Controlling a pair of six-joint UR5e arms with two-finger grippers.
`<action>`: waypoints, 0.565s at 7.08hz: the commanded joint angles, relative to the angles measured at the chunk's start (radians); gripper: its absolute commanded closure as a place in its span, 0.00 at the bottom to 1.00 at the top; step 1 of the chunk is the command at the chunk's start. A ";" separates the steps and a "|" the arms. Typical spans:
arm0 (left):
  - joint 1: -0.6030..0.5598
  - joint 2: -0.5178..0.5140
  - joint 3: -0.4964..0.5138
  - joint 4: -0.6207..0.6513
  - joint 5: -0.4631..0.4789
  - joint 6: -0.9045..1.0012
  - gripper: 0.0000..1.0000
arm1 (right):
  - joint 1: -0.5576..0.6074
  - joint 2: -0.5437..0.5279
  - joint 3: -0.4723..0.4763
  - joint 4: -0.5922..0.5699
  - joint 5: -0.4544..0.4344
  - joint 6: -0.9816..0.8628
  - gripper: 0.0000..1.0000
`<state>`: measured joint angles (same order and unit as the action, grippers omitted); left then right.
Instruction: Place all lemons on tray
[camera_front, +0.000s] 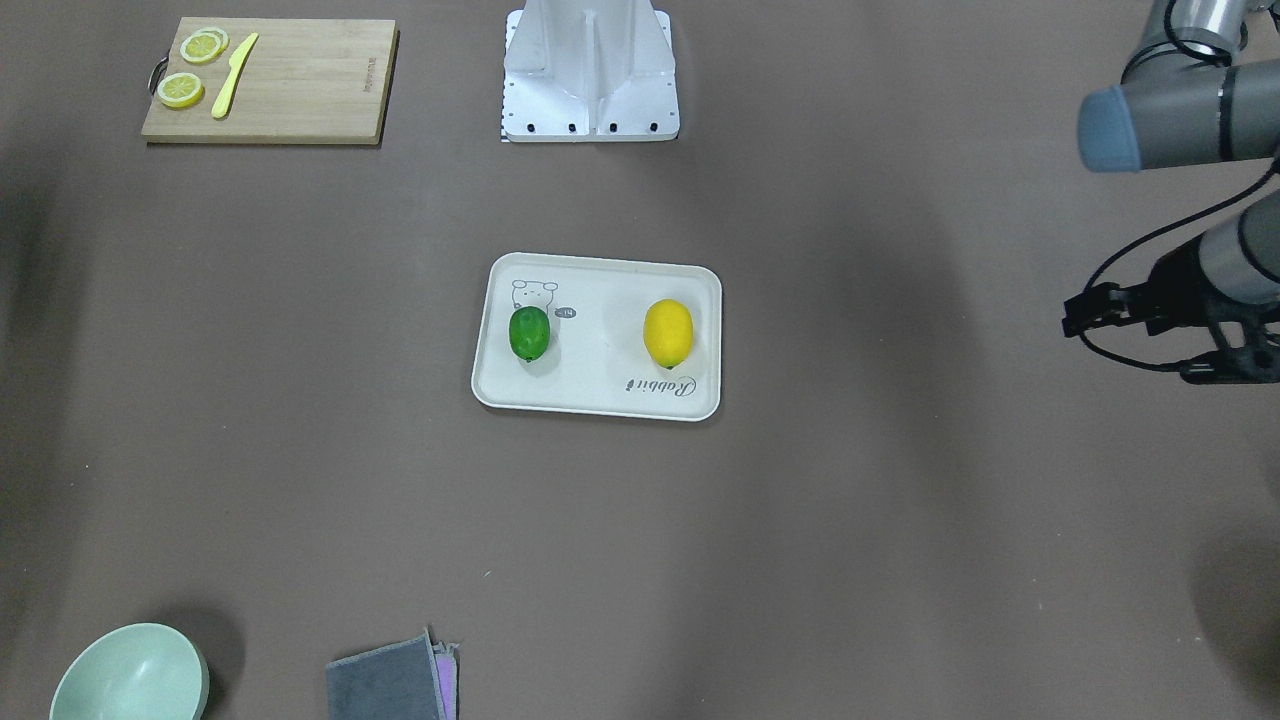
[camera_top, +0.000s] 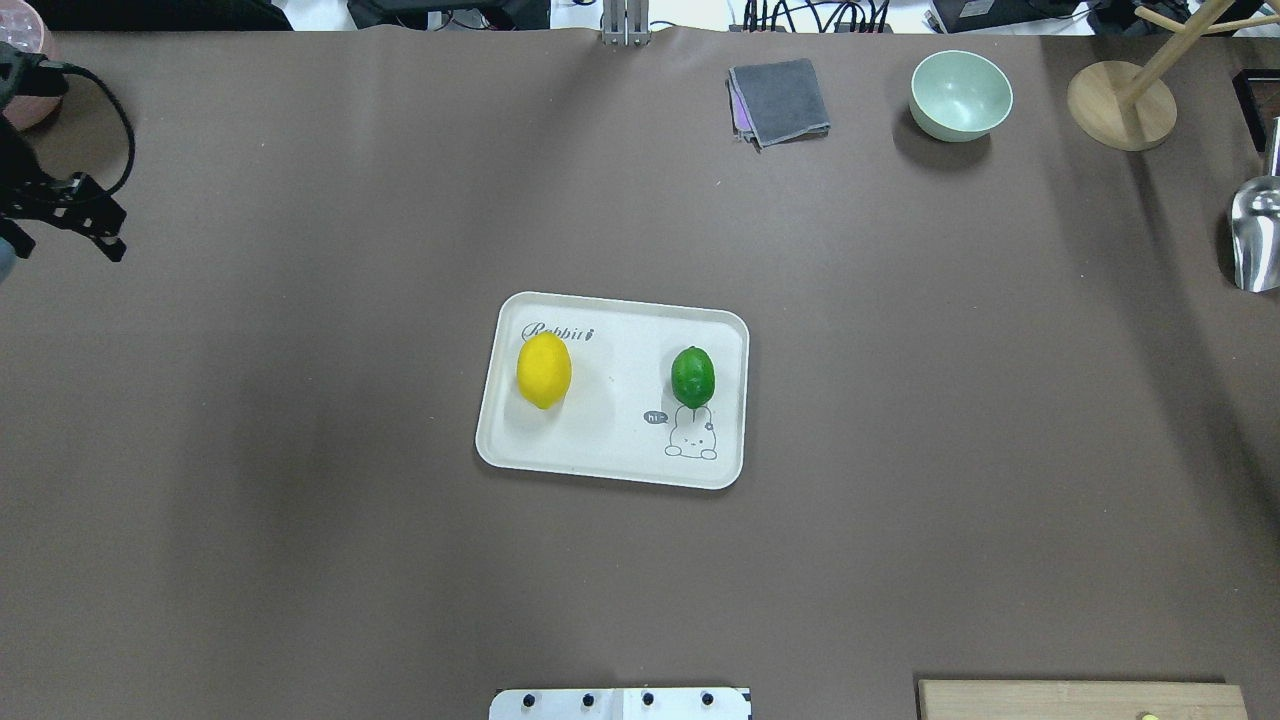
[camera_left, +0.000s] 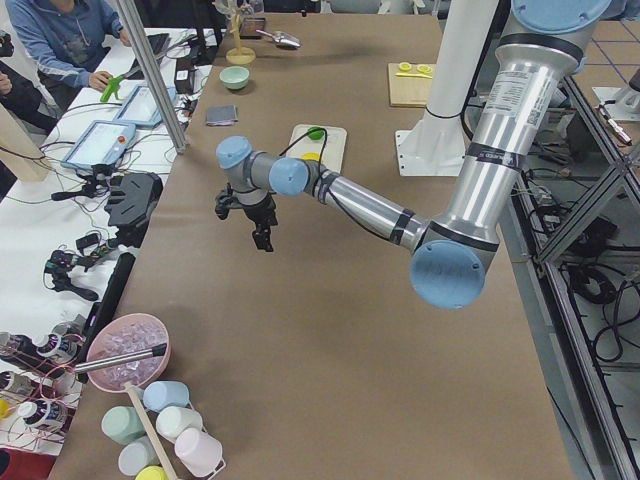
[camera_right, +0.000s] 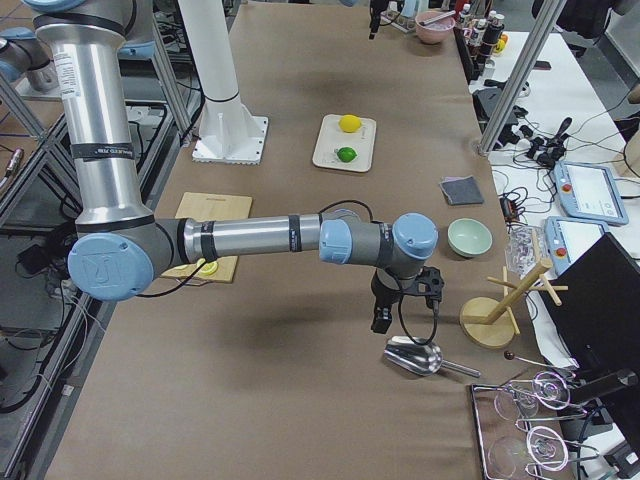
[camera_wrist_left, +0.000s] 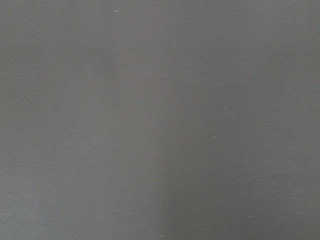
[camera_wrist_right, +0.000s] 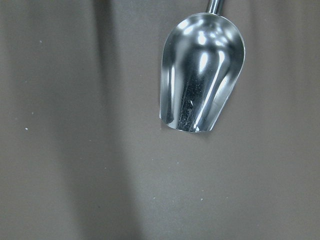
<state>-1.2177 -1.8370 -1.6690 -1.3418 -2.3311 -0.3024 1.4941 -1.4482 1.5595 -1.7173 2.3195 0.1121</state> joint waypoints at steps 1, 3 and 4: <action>-0.148 0.062 0.090 0.001 -0.037 0.232 0.02 | 0.000 0.006 0.005 0.001 -0.002 -0.002 0.00; -0.242 0.128 0.115 0.003 -0.037 0.365 0.02 | 0.000 0.008 0.005 -0.001 -0.002 -0.002 0.01; -0.285 0.142 0.129 0.009 -0.036 0.408 0.02 | -0.002 0.008 0.005 -0.001 -0.002 -0.002 0.01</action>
<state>-1.4482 -1.7215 -1.5568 -1.3379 -2.3670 0.0392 1.4937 -1.4412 1.5646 -1.7175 2.3180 0.1105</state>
